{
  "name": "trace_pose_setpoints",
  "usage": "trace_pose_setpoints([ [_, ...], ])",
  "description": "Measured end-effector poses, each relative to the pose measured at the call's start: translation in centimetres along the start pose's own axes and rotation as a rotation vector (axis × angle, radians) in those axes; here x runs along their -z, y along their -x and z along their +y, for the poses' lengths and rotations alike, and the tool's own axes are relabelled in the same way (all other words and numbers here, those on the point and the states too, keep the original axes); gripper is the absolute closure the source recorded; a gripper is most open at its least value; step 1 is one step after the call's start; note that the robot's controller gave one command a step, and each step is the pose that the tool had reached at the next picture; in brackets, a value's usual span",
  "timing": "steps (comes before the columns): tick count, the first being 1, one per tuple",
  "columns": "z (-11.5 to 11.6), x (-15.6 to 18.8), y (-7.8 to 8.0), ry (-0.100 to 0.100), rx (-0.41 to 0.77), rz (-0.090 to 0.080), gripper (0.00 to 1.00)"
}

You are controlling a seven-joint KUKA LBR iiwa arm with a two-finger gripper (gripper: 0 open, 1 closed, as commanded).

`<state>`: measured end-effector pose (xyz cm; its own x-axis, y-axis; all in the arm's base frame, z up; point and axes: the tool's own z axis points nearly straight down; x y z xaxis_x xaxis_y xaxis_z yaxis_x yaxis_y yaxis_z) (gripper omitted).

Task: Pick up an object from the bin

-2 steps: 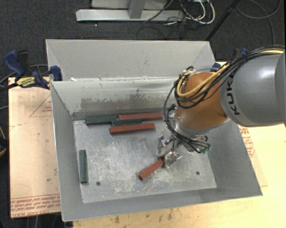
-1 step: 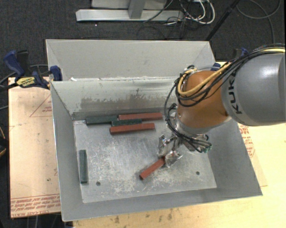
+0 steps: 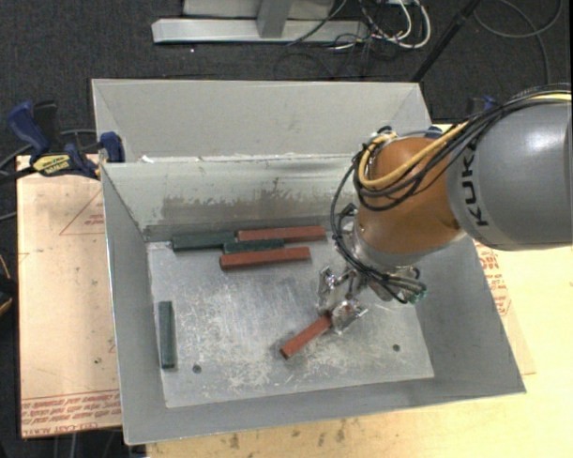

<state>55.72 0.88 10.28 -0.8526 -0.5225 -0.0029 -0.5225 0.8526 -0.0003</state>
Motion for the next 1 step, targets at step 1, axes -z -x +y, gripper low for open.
trace_pose_setpoints([
  [1,0.06,0.82,-0.05,0.002,0.000,0.003,1.00],
])
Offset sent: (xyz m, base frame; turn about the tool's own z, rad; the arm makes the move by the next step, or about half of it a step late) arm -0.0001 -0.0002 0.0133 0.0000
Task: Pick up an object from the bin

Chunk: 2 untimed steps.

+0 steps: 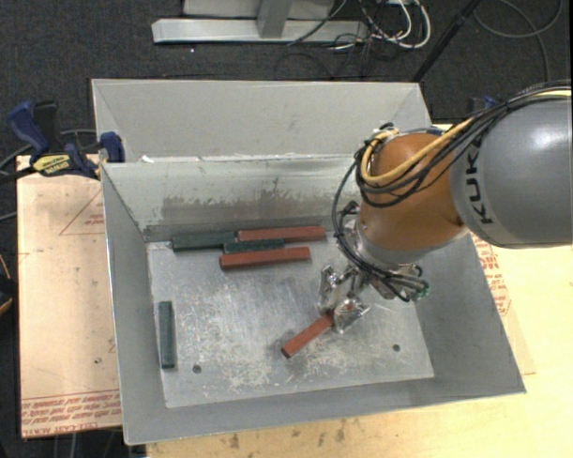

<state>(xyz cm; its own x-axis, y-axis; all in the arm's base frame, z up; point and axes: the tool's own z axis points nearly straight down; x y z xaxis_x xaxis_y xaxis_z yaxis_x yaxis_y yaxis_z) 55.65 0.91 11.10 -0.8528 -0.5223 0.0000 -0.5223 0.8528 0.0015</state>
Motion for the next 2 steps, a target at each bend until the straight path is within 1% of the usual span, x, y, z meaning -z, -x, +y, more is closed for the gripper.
trace_pose_setpoints([
  [2,0.0,2.4,0.1,-0.002,-0.001,-0.003,1.00],
])
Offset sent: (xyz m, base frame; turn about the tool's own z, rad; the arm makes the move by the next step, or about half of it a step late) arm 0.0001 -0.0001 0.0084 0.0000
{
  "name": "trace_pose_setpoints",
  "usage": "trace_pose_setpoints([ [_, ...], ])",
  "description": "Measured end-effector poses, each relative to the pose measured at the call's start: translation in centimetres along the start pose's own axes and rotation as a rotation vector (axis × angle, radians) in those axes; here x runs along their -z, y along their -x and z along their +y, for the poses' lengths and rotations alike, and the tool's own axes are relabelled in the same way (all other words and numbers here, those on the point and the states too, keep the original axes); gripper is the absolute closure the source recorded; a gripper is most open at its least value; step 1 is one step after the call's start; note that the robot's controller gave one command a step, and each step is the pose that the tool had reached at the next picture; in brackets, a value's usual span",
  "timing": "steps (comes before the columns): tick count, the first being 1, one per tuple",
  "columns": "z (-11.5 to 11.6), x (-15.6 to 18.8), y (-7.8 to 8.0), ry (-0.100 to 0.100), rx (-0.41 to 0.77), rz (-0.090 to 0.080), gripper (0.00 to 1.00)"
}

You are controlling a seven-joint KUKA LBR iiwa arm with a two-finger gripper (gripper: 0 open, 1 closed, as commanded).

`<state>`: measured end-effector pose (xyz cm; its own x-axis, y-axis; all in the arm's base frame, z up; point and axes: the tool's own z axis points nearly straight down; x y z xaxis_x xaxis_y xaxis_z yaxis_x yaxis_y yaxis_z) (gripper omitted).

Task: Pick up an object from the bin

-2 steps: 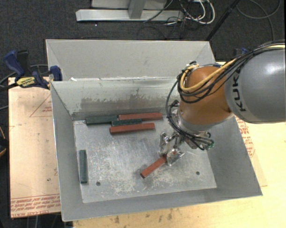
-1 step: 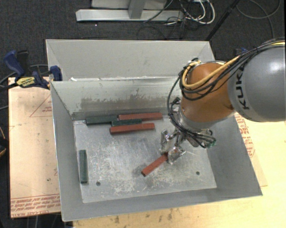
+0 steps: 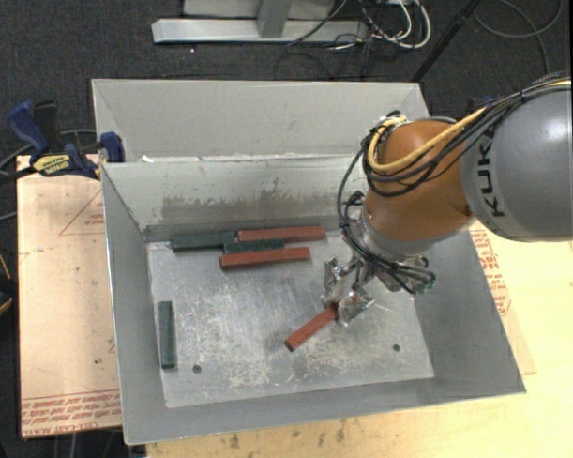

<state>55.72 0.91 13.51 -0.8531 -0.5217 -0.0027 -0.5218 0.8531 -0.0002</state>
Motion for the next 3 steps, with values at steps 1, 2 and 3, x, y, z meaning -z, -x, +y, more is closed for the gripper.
trace_pose_setpoints([
  [1,0.0,0.7,0.0,-0.001,0.000,-0.002,1.00],
  [2,0.1,1.3,0.0,0.002,-0.001,0.003,1.00],
  [3,0.1,2.8,0.0,0.002,-0.001,0.003,1.00],
])
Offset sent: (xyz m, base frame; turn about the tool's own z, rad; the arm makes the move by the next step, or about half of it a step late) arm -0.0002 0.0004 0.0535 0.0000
